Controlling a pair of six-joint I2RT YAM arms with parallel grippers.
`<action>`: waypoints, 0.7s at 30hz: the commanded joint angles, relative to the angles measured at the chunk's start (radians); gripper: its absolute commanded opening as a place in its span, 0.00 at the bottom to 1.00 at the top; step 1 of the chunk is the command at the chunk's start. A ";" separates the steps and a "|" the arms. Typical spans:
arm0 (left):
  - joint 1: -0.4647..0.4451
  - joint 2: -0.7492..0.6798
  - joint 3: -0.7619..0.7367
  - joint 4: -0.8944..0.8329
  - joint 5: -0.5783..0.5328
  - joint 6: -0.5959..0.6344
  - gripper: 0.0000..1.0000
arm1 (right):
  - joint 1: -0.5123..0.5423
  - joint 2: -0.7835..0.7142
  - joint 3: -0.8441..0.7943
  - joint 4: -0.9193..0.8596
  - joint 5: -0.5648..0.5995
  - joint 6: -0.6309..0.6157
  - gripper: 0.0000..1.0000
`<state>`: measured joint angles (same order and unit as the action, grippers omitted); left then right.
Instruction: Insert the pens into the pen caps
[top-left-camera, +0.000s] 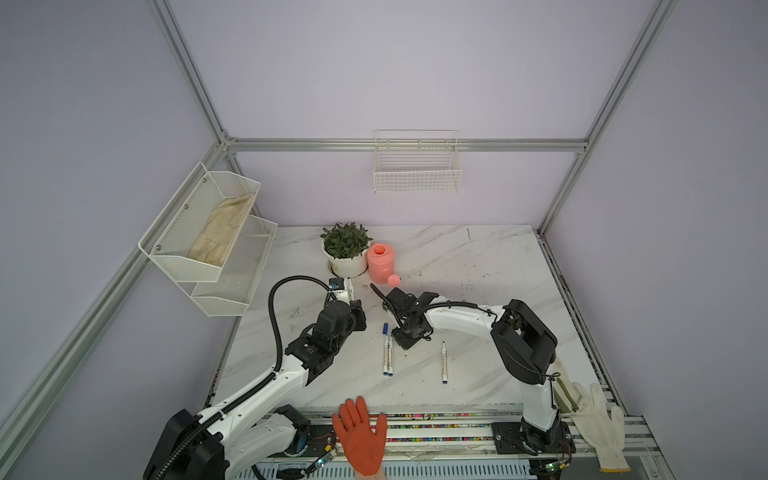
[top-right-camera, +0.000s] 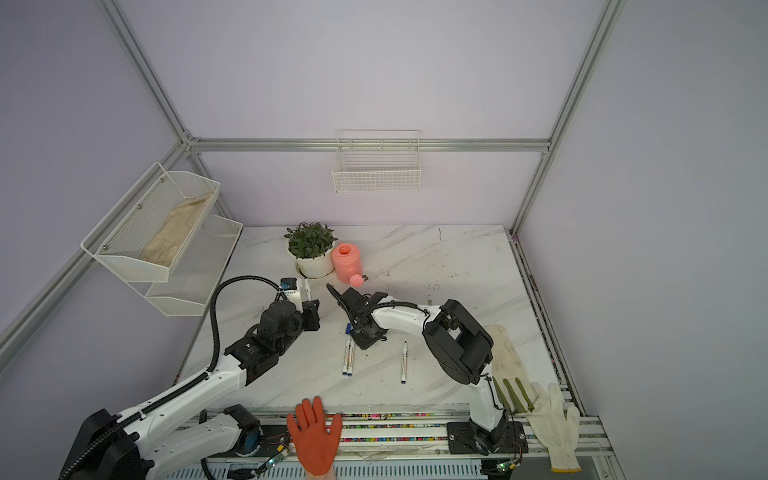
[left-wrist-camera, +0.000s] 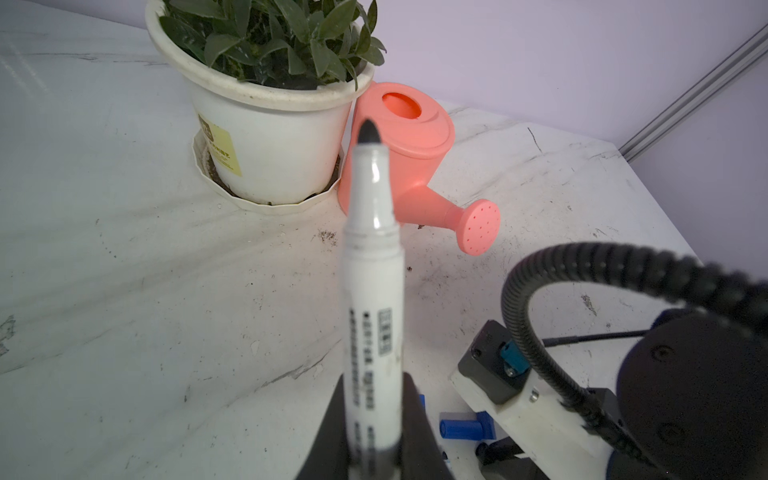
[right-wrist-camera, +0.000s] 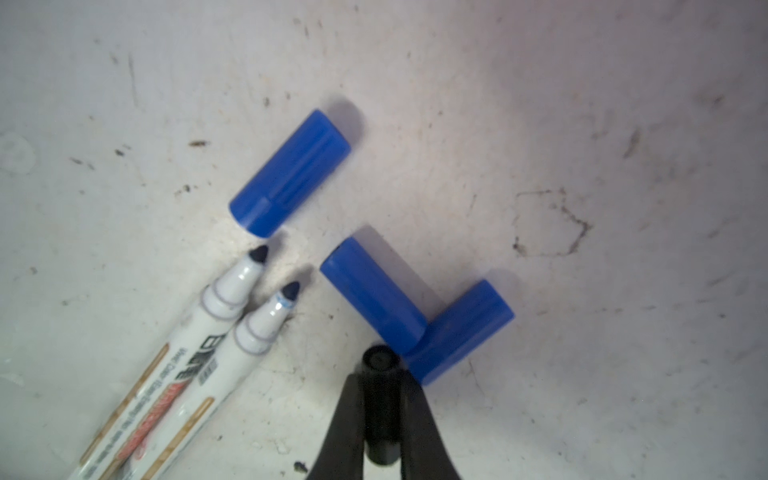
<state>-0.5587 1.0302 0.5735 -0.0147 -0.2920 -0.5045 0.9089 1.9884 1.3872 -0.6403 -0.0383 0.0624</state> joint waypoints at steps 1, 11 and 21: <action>0.002 0.015 -0.027 0.056 0.032 0.011 0.00 | 0.004 -0.100 -0.038 0.022 -0.080 -0.060 0.05; -0.025 0.100 0.014 0.124 0.237 0.057 0.00 | -0.231 -0.363 -0.059 0.319 -0.258 0.063 0.03; -0.083 0.176 0.058 0.200 0.363 0.109 0.00 | -0.262 -0.425 -0.144 0.699 -0.398 0.159 0.00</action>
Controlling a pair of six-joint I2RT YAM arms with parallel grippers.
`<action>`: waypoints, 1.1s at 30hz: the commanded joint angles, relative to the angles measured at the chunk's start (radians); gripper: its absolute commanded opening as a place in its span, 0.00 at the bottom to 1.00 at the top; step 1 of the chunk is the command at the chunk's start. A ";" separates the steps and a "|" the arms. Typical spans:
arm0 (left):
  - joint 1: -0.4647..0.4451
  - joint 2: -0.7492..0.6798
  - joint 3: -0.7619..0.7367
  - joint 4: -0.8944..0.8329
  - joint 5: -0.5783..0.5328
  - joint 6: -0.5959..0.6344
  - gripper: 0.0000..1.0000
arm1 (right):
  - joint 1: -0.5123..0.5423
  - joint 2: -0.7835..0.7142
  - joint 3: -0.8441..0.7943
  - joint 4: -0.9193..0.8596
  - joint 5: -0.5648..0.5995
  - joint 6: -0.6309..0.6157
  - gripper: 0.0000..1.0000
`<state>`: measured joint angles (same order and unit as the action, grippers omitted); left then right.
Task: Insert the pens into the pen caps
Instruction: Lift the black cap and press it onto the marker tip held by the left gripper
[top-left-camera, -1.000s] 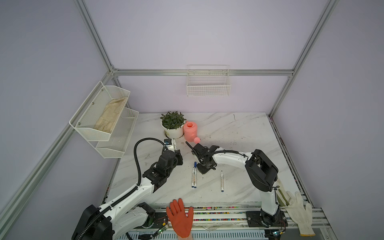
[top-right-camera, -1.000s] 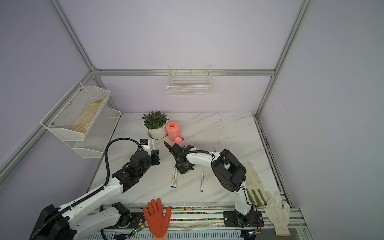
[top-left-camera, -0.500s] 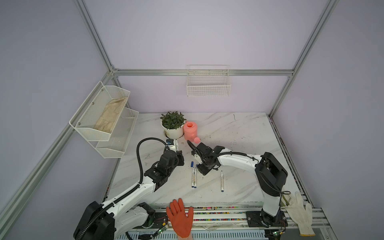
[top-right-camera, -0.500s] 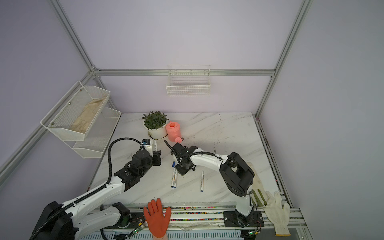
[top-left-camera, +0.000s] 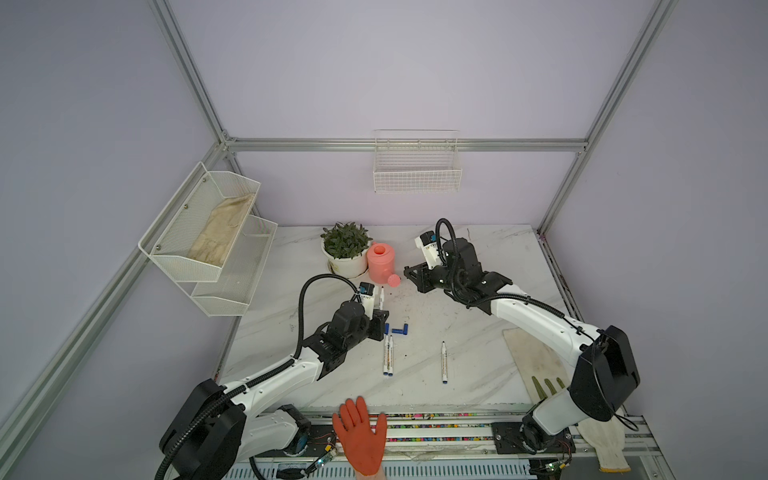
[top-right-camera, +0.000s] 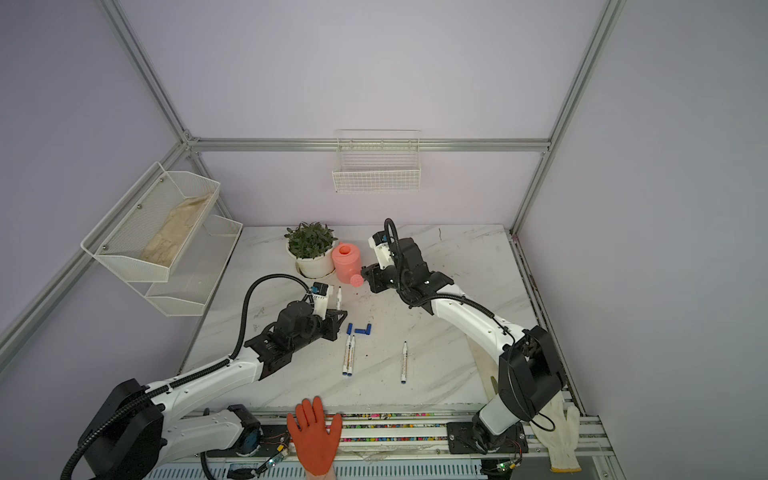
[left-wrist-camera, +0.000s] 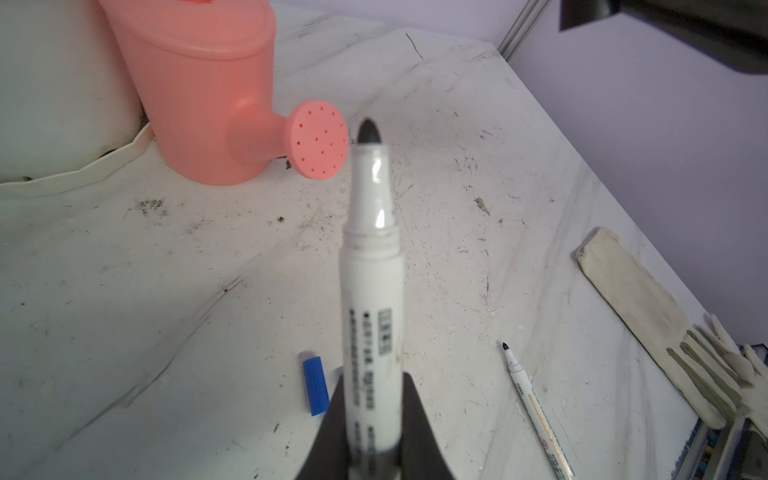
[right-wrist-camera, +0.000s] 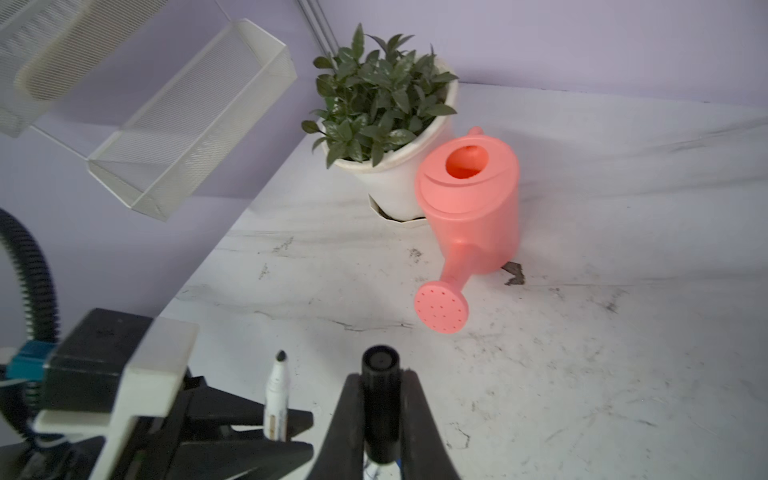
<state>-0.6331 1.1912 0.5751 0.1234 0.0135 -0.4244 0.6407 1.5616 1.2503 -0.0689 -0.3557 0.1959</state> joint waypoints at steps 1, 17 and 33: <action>-0.014 0.024 0.063 0.065 0.061 0.029 0.00 | 0.007 0.006 -0.009 0.142 -0.093 0.030 0.00; -0.047 0.036 0.088 0.122 0.022 0.039 0.00 | 0.025 0.087 0.014 0.096 -0.228 0.011 0.00; -0.048 0.030 0.068 0.197 -0.022 0.013 0.00 | 0.027 0.074 0.007 0.032 -0.278 -0.024 0.00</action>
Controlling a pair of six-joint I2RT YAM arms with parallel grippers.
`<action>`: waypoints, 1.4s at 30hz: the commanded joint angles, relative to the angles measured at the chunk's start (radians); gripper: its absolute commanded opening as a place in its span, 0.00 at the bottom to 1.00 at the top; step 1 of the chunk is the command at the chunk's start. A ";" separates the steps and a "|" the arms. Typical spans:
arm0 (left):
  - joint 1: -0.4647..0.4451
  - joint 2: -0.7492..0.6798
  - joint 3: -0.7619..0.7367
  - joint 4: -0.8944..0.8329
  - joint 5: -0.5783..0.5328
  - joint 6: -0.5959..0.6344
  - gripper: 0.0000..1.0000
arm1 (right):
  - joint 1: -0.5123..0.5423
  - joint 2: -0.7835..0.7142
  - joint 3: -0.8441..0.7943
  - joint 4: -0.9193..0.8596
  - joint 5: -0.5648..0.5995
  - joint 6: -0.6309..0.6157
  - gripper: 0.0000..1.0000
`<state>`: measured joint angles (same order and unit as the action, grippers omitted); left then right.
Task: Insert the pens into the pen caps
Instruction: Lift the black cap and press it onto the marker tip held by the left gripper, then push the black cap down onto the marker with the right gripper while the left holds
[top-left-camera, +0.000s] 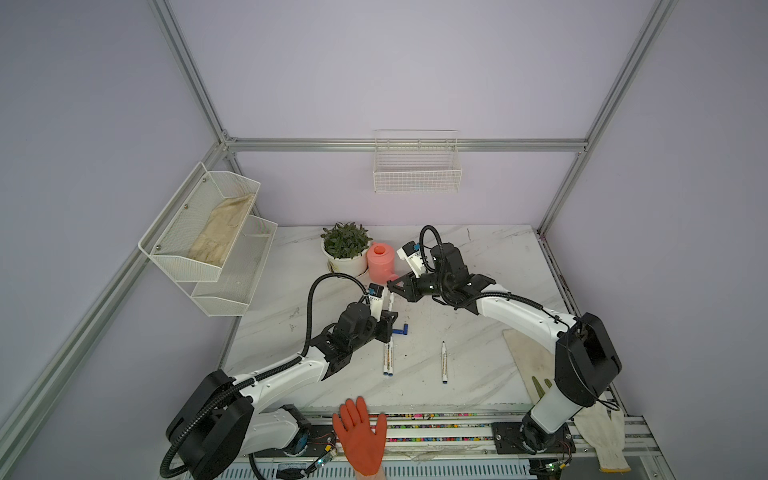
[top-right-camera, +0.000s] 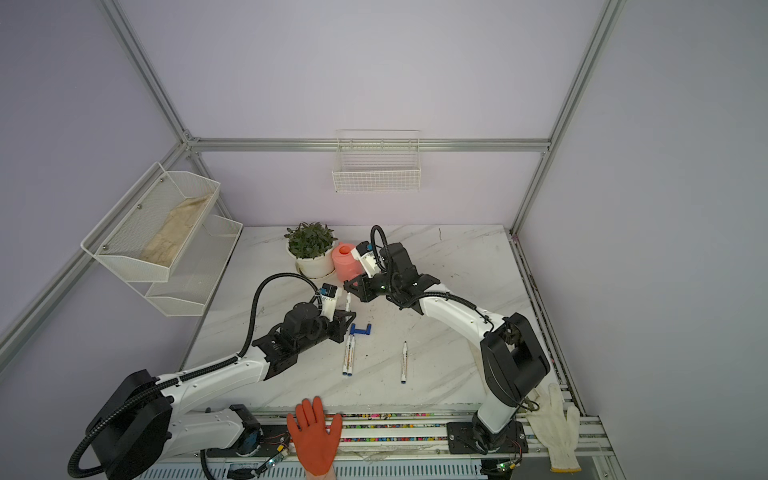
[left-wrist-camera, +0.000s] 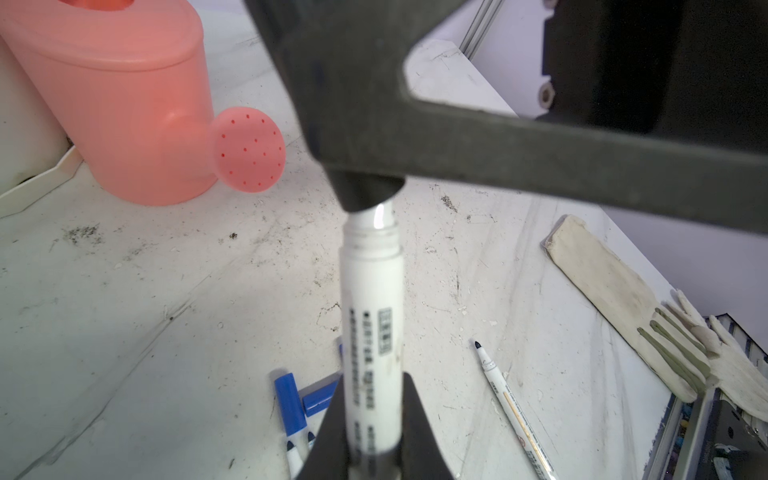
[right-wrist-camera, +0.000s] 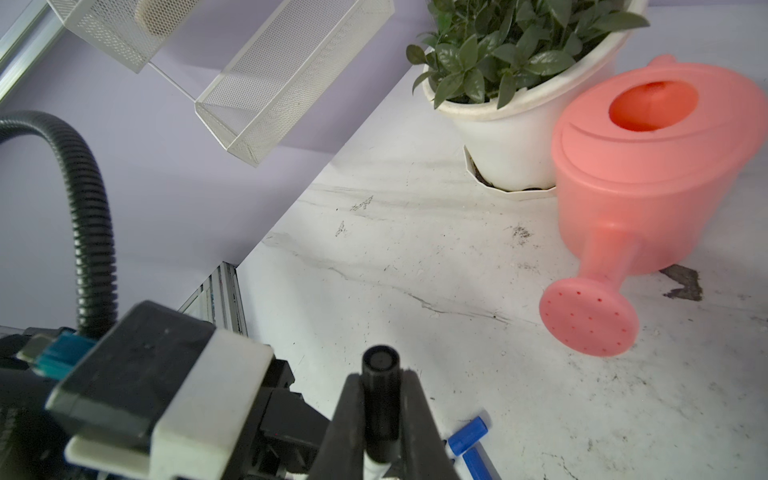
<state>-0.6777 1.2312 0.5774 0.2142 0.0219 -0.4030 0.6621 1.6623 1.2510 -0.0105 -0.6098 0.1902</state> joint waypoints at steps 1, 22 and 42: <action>-0.002 -0.009 0.064 0.129 -0.032 -0.015 0.00 | 0.005 -0.028 0.007 -0.025 -0.048 -0.016 0.00; 0.019 0.048 0.241 0.453 -0.059 0.096 0.00 | -0.033 -0.114 -0.058 -0.123 -0.249 -0.004 0.00; 0.041 0.114 0.278 0.638 0.013 0.115 0.00 | -0.068 -0.167 -0.066 -0.232 -0.225 -0.135 0.06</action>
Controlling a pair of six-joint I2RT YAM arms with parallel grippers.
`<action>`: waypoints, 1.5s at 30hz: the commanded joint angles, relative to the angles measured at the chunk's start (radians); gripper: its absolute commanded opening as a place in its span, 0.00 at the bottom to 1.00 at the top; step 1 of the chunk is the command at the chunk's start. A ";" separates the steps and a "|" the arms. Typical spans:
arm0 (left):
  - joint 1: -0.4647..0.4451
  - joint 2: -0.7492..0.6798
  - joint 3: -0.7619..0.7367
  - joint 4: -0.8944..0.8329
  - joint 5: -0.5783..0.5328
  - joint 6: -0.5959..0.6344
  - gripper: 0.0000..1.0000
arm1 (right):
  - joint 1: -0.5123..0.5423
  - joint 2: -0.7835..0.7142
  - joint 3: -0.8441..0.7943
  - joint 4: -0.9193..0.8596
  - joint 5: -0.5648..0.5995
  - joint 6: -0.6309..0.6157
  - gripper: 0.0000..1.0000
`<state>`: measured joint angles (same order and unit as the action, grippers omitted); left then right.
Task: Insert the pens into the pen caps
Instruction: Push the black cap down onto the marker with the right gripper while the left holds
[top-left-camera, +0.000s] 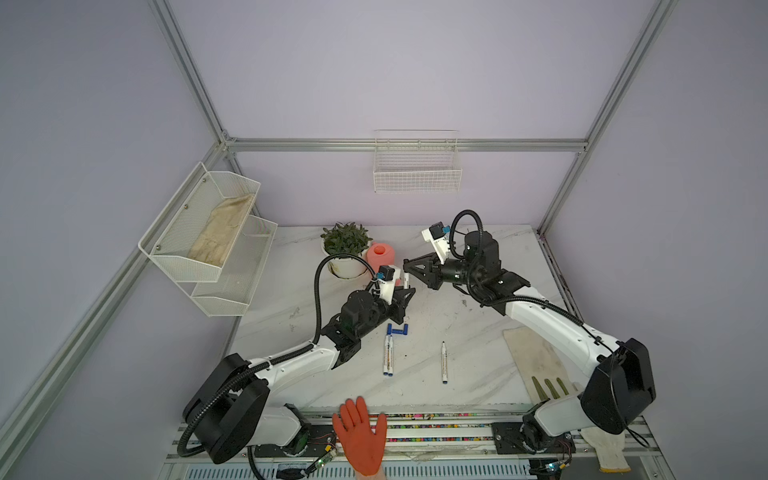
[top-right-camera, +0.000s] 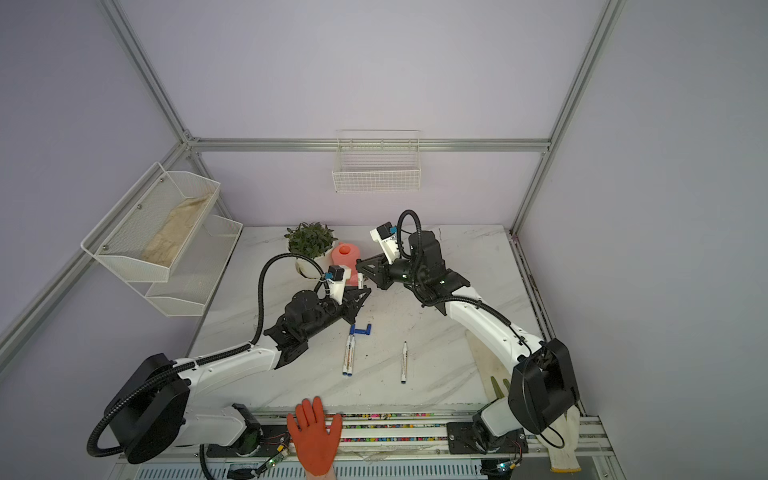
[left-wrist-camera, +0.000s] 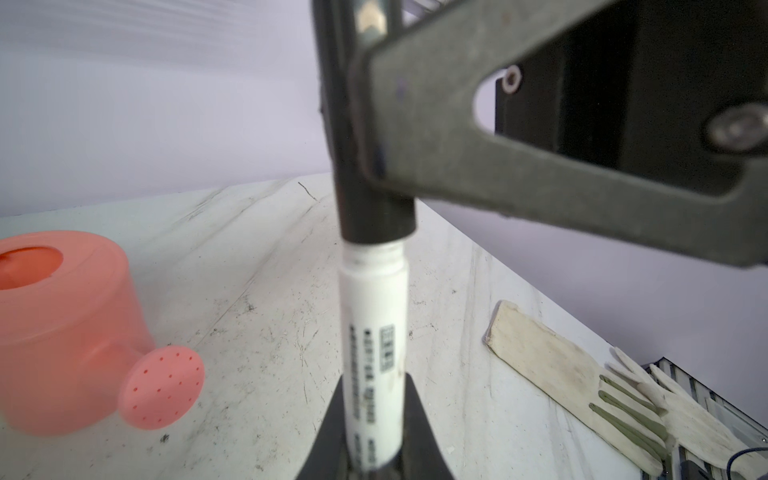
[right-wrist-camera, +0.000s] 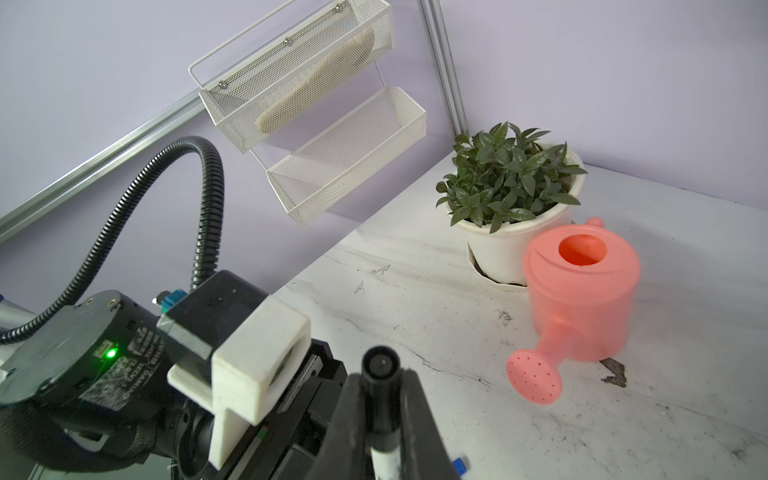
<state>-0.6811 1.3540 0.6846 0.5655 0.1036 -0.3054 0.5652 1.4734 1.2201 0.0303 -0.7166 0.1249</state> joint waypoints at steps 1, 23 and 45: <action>0.045 0.000 0.171 0.305 -0.057 0.032 0.00 | 0.028 0.024 -0.036 -0.276 -0.124 -0.074 0.07; 0.035 0.074 0.162 0.505 0.020 0.195 0.00 | 0.027 -0.045 0.012 -0.271 0.031 -0.097 0.14; 0.019 0.083 0.131 0.468 0.022 0.221 0.00 | 0.028 -0.067 0.034 -0.269 0.120 -0.129 0.38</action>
<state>-0.6617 1.4639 0.7216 0.8940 0.1478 -0.1062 0.5858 1.4158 1.2575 -0.1497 -0.6098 0.0162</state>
